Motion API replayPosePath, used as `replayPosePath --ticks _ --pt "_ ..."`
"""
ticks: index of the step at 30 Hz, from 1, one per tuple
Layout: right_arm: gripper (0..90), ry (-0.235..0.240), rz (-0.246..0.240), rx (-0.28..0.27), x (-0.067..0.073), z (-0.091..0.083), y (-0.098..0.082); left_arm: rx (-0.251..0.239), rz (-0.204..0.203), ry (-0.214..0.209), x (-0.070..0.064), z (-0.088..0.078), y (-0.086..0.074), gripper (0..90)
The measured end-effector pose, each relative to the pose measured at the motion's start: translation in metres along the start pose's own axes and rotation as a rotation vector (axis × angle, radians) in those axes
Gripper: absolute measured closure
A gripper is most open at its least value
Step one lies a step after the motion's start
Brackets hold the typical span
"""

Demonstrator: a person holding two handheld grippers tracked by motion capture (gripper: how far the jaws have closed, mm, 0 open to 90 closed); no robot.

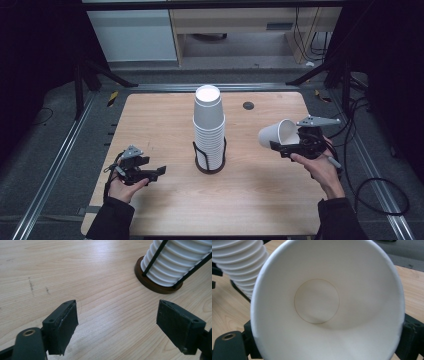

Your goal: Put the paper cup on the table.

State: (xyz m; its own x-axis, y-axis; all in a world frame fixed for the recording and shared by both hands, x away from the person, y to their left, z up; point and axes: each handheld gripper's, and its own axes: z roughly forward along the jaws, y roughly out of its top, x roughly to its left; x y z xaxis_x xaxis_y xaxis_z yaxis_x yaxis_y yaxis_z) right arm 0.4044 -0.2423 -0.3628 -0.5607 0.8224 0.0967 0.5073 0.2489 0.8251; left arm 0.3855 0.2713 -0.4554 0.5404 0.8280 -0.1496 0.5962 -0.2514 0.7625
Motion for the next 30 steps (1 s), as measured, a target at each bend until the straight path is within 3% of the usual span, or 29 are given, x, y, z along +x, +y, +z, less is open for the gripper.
replayPosePath --ticks 7,24,30 --pt "10.6 -0.056 0.025 0.047 -0.018 0.008 0.005 0.009 -0.035 0.042 0.010 -0.001 -0.002 16.7" --pt "10.6 -0.132 0.037 0.139 -0.041 0.015 0.020 -0.005 -0.022 0.087 0.013 -0.011 0.001 16.6" --pt "10.6 -0.162 0.050 0.212 -0.049 0.027 0.021 -0.015 -0.017 0.090 0.012 -0.015 0.003 16.6"
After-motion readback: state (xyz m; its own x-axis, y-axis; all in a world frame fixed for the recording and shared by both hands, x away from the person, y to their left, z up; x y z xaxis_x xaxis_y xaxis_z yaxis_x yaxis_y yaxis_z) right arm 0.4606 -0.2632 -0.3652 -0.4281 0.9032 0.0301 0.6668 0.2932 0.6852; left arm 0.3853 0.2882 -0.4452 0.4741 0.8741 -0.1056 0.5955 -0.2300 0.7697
